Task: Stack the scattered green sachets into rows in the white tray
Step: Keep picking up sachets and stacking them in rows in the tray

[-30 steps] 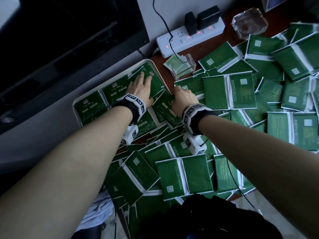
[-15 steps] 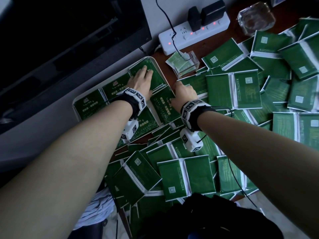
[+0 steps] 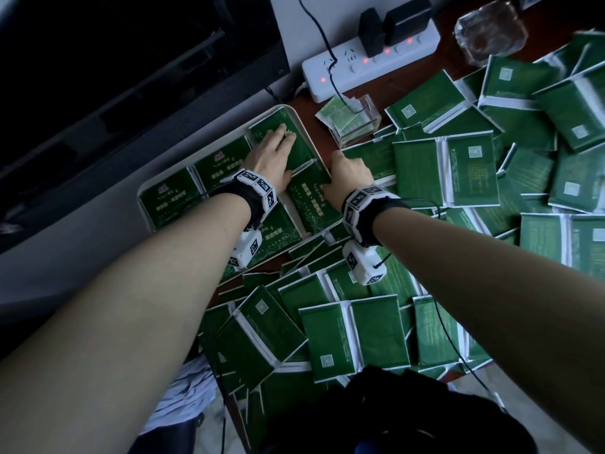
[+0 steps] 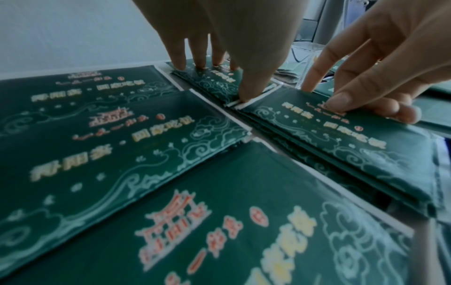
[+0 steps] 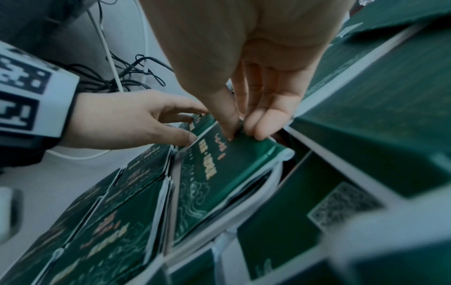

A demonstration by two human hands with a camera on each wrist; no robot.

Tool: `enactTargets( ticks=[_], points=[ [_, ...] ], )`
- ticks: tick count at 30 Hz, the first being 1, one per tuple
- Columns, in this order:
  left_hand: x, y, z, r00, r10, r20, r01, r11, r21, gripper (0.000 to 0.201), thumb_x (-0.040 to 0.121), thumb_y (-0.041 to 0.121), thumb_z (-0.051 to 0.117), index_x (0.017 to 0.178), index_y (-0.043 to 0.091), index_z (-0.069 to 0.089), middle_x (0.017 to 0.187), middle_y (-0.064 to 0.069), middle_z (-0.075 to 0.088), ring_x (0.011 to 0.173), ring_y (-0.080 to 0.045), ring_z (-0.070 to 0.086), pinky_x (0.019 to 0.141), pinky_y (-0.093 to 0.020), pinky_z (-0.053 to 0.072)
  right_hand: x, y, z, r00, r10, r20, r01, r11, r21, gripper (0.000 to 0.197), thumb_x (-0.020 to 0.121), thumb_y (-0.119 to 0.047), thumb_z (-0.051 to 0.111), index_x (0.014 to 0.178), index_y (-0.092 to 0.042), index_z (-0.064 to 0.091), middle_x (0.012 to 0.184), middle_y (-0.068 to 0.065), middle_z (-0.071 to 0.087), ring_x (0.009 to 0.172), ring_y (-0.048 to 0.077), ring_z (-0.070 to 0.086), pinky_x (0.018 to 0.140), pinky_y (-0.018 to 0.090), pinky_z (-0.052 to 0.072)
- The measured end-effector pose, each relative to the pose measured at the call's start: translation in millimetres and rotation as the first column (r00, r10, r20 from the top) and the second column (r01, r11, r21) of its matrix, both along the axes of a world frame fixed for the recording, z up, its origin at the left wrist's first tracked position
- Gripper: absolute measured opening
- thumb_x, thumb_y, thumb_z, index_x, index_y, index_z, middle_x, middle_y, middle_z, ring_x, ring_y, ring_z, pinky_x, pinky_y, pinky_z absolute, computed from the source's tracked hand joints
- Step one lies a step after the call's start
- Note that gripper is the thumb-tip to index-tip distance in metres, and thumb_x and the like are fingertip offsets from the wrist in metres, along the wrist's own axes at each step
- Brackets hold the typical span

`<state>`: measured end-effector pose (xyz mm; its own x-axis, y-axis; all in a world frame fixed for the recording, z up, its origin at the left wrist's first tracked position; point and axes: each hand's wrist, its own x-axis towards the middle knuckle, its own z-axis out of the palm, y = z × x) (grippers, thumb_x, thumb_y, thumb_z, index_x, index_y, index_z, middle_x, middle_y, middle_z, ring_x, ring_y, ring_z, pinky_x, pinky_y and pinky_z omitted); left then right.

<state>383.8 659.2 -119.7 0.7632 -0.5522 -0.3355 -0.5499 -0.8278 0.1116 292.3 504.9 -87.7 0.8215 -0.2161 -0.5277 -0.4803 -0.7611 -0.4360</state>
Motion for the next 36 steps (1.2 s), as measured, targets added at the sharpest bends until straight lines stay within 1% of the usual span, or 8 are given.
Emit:
enactTargets(
  ticks=[5, 18, 22, 24, 26, 29, 33, 36],
  points=[
    [-1.3, -4.0, 0.0, 1.0, -0.005, -0.006, 0.005, 1.0, -0.02, 0.07, 0.092, 0.007, 0.061, 0.153, 0.011, 0.027, 0.164, -0.009, 0.012, 0.149, -0.032, 0.015, 0.12, -0.042, 0.021, 0.0, -1.5, -3.2, 1.0, 0.003, -0.004, -0.003, 1.0, -0.009, 0.039, 0.089, -0.011, 0.065, 0.12, -0.006, 0.044, 0.091, 0.01, 0.048, 0.076, 0.029, 0.052, 0.061, 0.033, 0.043],
    [-1.3, -8.0, 12.7, 1.0, -0.004, 0.022, 0.002, 0.997, 0.071, 0.074, 0.092, 0.021, 0.063, 0.153, 0.009, 0.024, 0.164, -0.009, 0.012, 0.149, -0.029, 0.018, 0.118, -0.048, 0.025, -1.5, -7.9, -4.6, 1.0, -0.006, 0.029, 0.005, 0.999, 0.032, 0.037, 0.089, -0.012, 0.064, 0.12, -0.006, 0.046, 0.092, 0.011, 0.051, 0.069, 0.027, 0.052, 0.061, 0.032, 0.044],
    [-21.2, -20.7, 35.6, 0.996, -0.013, 0.089, 0.01, 0.999, 0.033, 0.063, 0.093, 0.022, 0.06, 0.148, 0.009, 0.033, 0.159, -0.012, 0.026, 0.142, -0.03, 0.031, 0.112, -0.049, 0.034, -16.8, -22.7, 15.7, 0.999, -0.02, 0.048, 0.018, 0.999, 0.029, 0.034, 0.088, -0.014, 0.059, 0.12, -0.006, 0.051, 0.095, 0.013, 0.053, 0.075, 0.031, 0.052, 0.065, 0.034, 0.045],
    [-37.3, -34.4, 48.8, 0.992, -0.01, 0.127, 0.011, 1.0, -0.008, 0.053, 0.093, 0.023, 0.058, 0.141, 0.011, 0.042, 0.15, -0.012, 0.04, 0.132, -0.031, 0.043, 0.103, -0.048, 0.042, -30.1, -36.7, 29.1, 0.998, -0.011, 0.054, 0.011, 1.0, 0.008, 0.027, 0.087, -0.009, 0.052, 0.113, -0.006, 0.057, 0.101, 0.015, 0.059, 0.076, 0.032, 0.055, 0.067, 0.034, 0.049],
    [-55.9, -55.1, 62.7, 0.99, -0.021, 0.142, 0.023, 1.0, -0.006, 0.038, 0.093, 0.024, 0.057, 0.13, 0.014, 0.052, 0.132, -0.01, 0.055, 0.116, -0.032, 0.054, 0.09, -0.045, 0.049, -47.2, -53.7, 47.2, 0.998, 0.001, 0.069, 0.001, 1.0, -0.03, 0.029, 0.086, -0.006, 0.047, 0.111, -0.009, 0.062, 0.104, 0.015, 0.062, 0.081, 0.033, 0.059, 0.071, 0.035, 0.054],
    [-87.5, -99.7, 84.6, 0.995, -0.062, 0.08, 0.061, 0.998, 0.006, 0.022, 0.093, 0.023, 0.055, 0.113, 0.02, 0.062, 0.113, -0.007, 0.065, 0.1, -0.033, 0.062, 0.08, -0.042, 0.054, -81.1, -87.1, 78.2, 0.998, 0.025, 0.05, -0.018, 0.991, -0.132, 0.024, 0.09, -0.009, 0.048, 0.109, -0.009, 0.062, 0.1, 0.012, 0.057, 0.081, 0.032, 0.057, 0.073, 0.035, 0.053],
    [-143.2, -171.4, 112.9, 0.977, -0.213, -0.01, 0.213, 0.977, -0.002, 0.022, 0.094, 0.022, 0.052, 0.11, 0.026, 0.066, 0.114, -0.005, 0.067, 0.101, -0.029, 0.064, 0.077, -0.034, 0.052, -144.3, -144.5, 106.3, 0.999, 0.033, -0.036, -0.041, 0.964, -0.264, 0.012, 0.089, -0.007, 0.048, 0.089, -0.01, 0.059, 0.102, 0.013, 0.065, 0.082, 0.03, 0.057, 0.077, 0.038, 0.055],
    [-188.2, -217.1, 131.7, 0.952, -0.306, -0.025, 0.306, 0.952, 0.014, 0.024, 0.096, 0.022, 0.052, 0.116, 0.027, 0.065, 0.124, -0.004, 0.062, 0.106, -0.028, 0.061, 0.078, -0.032, 0.05, -199.6, -193.7, 114.7, 0.995, -0.058, -0.075, 0.029, 0.939, -0.343, 0.014, 0.084, -0.01, 0.052, 0.096, -0.013, 0.058, 0.092, 0.009, 0.059, 0.078, 0.029, 0.06, 0.072, 0.036, 0.058]
  ],
)
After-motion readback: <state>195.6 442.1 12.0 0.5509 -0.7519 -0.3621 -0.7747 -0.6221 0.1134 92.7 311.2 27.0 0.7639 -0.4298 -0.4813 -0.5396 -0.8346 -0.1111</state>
